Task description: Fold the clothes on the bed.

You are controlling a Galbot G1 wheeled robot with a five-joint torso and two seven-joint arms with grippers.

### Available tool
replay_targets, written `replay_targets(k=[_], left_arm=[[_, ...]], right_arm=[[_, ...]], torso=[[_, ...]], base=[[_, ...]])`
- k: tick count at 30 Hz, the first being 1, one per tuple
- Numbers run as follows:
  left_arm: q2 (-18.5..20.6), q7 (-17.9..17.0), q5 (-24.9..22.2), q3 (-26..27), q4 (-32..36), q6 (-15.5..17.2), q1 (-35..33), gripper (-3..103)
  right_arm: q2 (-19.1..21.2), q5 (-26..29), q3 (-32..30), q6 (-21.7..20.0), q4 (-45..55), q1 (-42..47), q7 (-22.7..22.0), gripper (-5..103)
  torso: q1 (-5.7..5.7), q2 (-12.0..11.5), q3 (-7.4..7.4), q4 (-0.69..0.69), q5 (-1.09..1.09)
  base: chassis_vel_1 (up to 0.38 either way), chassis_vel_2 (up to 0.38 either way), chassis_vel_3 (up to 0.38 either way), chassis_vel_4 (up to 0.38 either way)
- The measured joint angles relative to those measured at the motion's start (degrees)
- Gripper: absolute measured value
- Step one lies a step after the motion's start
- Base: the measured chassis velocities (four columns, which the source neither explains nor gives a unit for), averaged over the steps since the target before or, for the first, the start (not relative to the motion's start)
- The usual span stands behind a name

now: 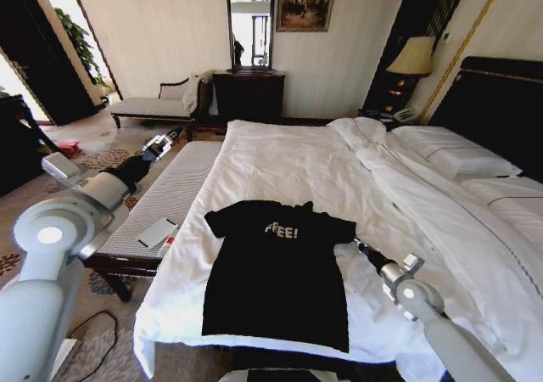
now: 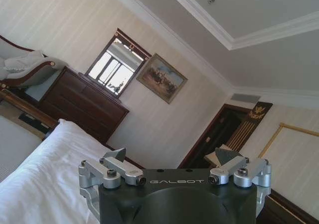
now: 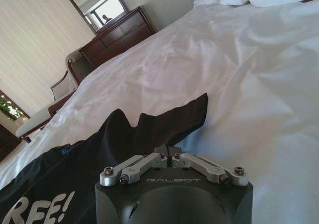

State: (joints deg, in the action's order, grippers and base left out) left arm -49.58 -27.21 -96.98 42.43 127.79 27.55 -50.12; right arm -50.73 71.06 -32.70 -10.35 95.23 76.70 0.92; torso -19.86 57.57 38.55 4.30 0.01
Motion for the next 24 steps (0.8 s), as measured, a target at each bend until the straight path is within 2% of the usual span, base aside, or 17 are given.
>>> replay_targets(k=[6,13,18,22,23,24], left_arm=[[0.5,0.1,-0.5,1.1,-0.2,0.0,-0.2,100],[-0.1,0.1,-0.5,0.8,-0.1,0.1,-0.2,100],[-0.1,0.1,-0.4,0.4,0.1,0.1,-0.1,100],[0.3,0.0,-0.2,0.4,0.3,0.1,-0.5,100],[0.3,0.0,-0.2,0.4,0.3,0.1,-0.5,100],[0.5,0.0,-0.2,0.5,0.3,0.2,-0.7,100]], right_arm=[[0.5,0.7,-1.6,-0.4,1.4,1.8,-1.0,0],[0.3,0.0,0.7,-1.1,0.1,0.2,-3.0,0],[2.4,-0.8,5.1,-0.7,0.1,-3.9,-2.3,0],[4.7,-2.9,12.9,1.0,0.2,-10.1,0.7,0],[4.7,-2.9,12.9,1.0,0.2,-10.1,0.7,0],[5.0,-3.7,16.3,1.8,0.1,-12.5,1.9,0]], torso=[[0.0,0.0,0.0,0.01,-0.04],[0.0,0.0,0.0,0.02,0.0],[0.0,0.0,0.0,0.01,-0.02],[0.0,0.0,0.0,0.01,-0.02],[0.0,0.0,0.0,0.01,-0.02],[0.0,0.0,0.01,-0.01,-0.01]], base=[[0.0,0.0,0.0,0.0],[0.0,0.0,0.0,0.0],[0.0,0.0,0.0,0.0],[0.0,0.0,0.0,0.0],[0.0,0.0,0.0,0.0],[0.0,0.0,0.0,0.0]])
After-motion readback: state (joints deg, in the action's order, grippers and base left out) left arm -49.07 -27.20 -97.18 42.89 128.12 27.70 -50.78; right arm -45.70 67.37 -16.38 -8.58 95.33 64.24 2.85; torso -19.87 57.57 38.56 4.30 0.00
